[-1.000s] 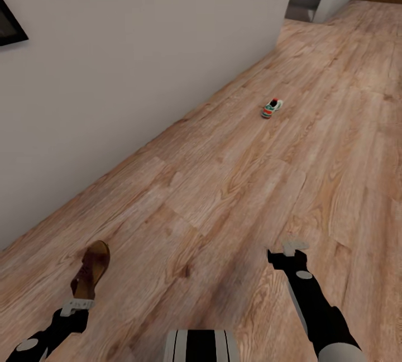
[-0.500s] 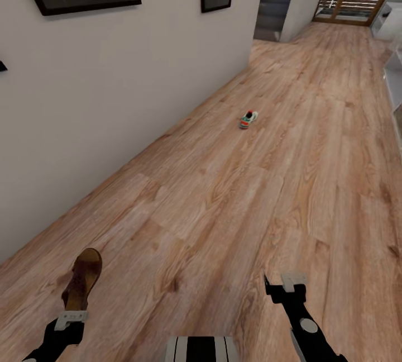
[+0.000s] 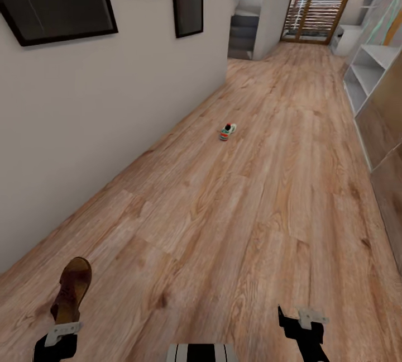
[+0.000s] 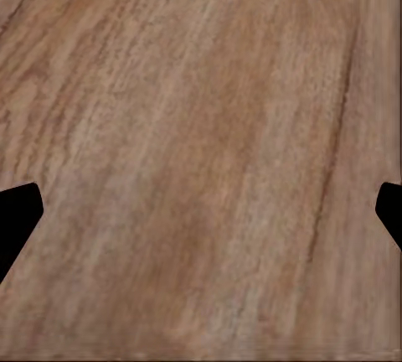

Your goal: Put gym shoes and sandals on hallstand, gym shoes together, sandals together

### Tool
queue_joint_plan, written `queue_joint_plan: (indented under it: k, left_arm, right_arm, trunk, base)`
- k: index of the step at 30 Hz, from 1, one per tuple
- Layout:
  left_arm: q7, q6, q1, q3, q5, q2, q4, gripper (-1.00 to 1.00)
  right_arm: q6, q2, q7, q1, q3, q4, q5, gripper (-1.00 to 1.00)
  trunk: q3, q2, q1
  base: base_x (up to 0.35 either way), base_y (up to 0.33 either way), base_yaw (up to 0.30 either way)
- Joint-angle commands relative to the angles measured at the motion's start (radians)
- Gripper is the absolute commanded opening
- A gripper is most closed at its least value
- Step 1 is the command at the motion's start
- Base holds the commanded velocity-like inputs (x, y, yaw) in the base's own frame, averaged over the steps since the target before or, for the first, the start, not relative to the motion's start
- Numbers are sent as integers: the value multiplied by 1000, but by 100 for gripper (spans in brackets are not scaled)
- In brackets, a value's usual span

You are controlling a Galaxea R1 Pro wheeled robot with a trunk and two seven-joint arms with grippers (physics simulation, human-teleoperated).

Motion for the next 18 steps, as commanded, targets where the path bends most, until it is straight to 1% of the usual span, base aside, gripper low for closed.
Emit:
queue_joint_plan:
  k: [1,5,18]
  left_arm:
    - [-6,-4,0,9,-8,0,0,-100]
    - [-6,-4,1,9,-5,-1,0,-100]
    - [-6,-4,1,7,-2,-2,12,-100]
  right_arm:
    - [-7,1,-1,-1,-7,35,11,100]
    - [-11,2,-2,-1,-8,68,11,100]
    - [-11,3,-3,-1,-6,76,11,100]
  trunk:
    - [5,0,-1]
    - [25,1,-2]
    - [90,4,-8]
  base:
    - [0,0,-224]
    - [0,0,-224]
    - [0,0,-224]
